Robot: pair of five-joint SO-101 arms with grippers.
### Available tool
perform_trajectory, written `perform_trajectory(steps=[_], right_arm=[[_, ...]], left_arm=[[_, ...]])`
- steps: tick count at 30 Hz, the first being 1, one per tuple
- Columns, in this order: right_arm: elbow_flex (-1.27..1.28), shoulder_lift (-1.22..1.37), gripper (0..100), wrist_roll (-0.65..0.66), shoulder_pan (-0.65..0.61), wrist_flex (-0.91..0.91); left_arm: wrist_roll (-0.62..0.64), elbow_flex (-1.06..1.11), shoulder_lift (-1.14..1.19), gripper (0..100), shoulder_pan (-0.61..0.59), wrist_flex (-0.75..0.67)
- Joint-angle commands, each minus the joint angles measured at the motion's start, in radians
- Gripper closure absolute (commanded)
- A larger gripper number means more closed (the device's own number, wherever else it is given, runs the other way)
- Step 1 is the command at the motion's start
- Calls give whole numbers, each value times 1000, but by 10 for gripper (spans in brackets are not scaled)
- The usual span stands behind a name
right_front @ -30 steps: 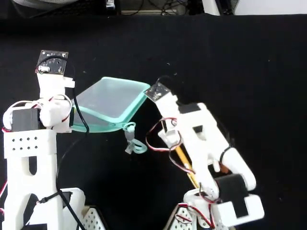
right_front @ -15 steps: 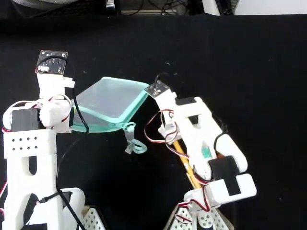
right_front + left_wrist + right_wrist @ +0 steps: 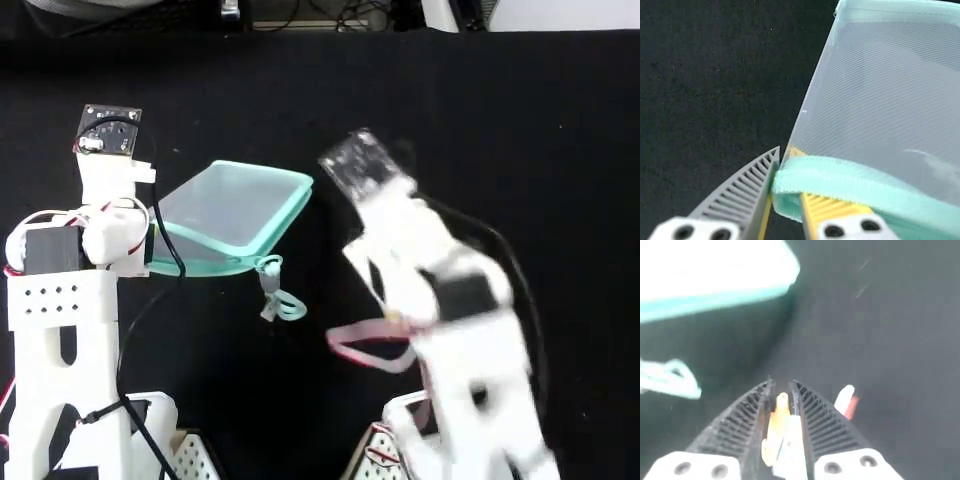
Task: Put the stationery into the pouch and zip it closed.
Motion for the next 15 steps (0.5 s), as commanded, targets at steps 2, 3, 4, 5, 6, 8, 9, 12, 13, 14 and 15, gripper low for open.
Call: perform_trajectory(steps=[2,3,4,5,6,8,9,12,13,14,15], right_arm=[[-16,-372,986,-12,-110,-46],[-13,-432,986,-14,-160,-83],[-12,-481,986,-28,-209,-130],[-12,-522,986,-43,-259,-178],[-12,-550,986,-55,-304,-224],[-12,-576,986,-60,-390,-316],[-12,-579,986,-58,-430,-348],[-12,-578,986,-58,-540,-410],[-12,-578,986,-58,-577,-420],[-12,-578,986,-58,-612,-425],[-12,-578,986,-58,-647,-425]], left_arm=[[0,-2,-8,970,-7,-14],[0,-2,-8,970,-5,-14],[0,-2,-8,970,-5,-14],[0,-2,-8,970,-5,-14],[0,-2,-8,970,-5,-14],[6,-10,-8,970,-2,-14],[6,-10,-8,970,4,-18],[8,-25,-8,970,50,-15],[8,-30,-8,970,65,-14],[8,-36,-8,970,79,-14],[8,-38,-8,970,88,-14]])
